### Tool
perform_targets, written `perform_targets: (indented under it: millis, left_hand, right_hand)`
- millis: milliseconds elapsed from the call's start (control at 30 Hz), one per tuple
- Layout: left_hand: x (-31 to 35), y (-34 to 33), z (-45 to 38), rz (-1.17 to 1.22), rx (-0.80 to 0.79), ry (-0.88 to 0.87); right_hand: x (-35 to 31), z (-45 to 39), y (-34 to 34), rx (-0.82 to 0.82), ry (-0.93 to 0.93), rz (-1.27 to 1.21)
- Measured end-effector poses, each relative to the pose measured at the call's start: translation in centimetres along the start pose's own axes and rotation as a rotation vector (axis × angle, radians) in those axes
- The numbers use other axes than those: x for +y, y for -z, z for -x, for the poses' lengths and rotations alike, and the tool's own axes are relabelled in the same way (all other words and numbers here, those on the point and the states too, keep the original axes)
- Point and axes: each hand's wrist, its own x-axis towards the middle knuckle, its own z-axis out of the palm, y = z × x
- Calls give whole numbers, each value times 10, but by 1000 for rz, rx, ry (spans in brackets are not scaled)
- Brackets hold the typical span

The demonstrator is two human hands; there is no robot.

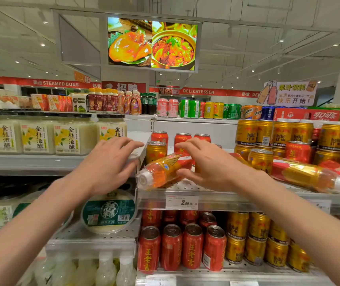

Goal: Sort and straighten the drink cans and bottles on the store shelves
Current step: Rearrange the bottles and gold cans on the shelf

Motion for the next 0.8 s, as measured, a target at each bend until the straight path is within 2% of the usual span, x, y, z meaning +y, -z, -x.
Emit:
perform_targets:
  millis: [100,267,500,667,800]
  left_hand:
    - [-10,-5,-4,34,-22,-4]
    - [-18,-18,-2,111,-8,1]
    - [-20,-19,-5,177,-7,28]
    - [-18,-18,-5,200,-16,37]
    - [-18,-20,-5,198,2,47]
  right_hand:
    - [-4,-23,-5,-102,114,161]
    - [-13,-40,-23,-169,264,254]
    - [-5,-46,-37,-56,305,174]
    - [7,-38,-31,-33,182,-26]
    - [16,-41,-18,72,-38,-361]
